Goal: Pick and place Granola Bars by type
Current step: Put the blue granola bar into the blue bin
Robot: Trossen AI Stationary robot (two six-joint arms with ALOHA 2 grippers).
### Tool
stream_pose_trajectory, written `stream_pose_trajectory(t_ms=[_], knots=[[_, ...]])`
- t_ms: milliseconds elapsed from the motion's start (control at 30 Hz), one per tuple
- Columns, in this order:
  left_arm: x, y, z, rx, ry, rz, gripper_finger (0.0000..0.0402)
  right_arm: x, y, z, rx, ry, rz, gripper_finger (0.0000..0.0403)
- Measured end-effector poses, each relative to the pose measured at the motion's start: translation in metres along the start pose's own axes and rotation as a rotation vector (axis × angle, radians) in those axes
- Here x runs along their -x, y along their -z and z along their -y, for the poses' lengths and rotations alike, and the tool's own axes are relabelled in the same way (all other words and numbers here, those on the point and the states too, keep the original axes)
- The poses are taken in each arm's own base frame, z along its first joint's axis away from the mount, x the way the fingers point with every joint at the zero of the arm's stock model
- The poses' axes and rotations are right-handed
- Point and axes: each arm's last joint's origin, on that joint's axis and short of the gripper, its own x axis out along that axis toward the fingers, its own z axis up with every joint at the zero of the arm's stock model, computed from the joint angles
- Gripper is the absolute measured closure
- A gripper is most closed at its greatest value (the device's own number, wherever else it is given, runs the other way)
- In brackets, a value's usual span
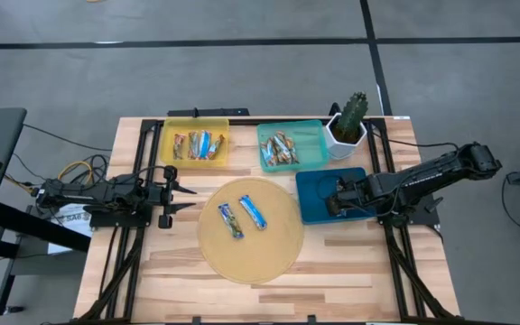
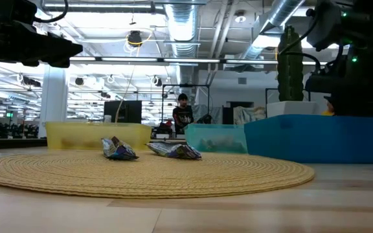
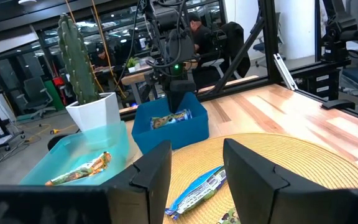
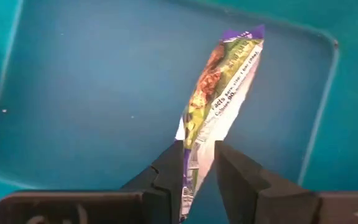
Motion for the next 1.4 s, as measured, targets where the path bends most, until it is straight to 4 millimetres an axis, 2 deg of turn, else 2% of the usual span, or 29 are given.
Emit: stream_pose_trajectory(t_ms=[267,433,800,1067,1267,1400], knots=[[0.0,0.0,0.0,0.0,0.0,0.0,0.0262,0.003,-0.002,-0.004,0.018,-0.068,0.015,0.0321],[0.0,0.0,0.0,0.0,0.0,0.0,0.0262,0.012,-0.005,-0.009,0.011,-0.197,0.051,0.0321],[0.0,0.0,0.0,0.0,0.0,0.0,0.0262,0.046,-0.018,-0.018,0.075,-0.572,0.212,0.0321],[0.0,0.0,0.0,0.0,0.0,0.0,0.0262,0.062,-0.033,-0.035,0.184,-0.793,0.342,0.0321],[0.0,0.0,0.0,0.0,0.0,-0.001,0.0262,0.089,-0.046,-0.055,0.313,-0.845,0.408,0.0321],[0.0,0.0,0.0,0.0,0.0,0.0,0.0262,0.099,-0.053,-0.07,0.395,-0.832,0.451,0.0321]])
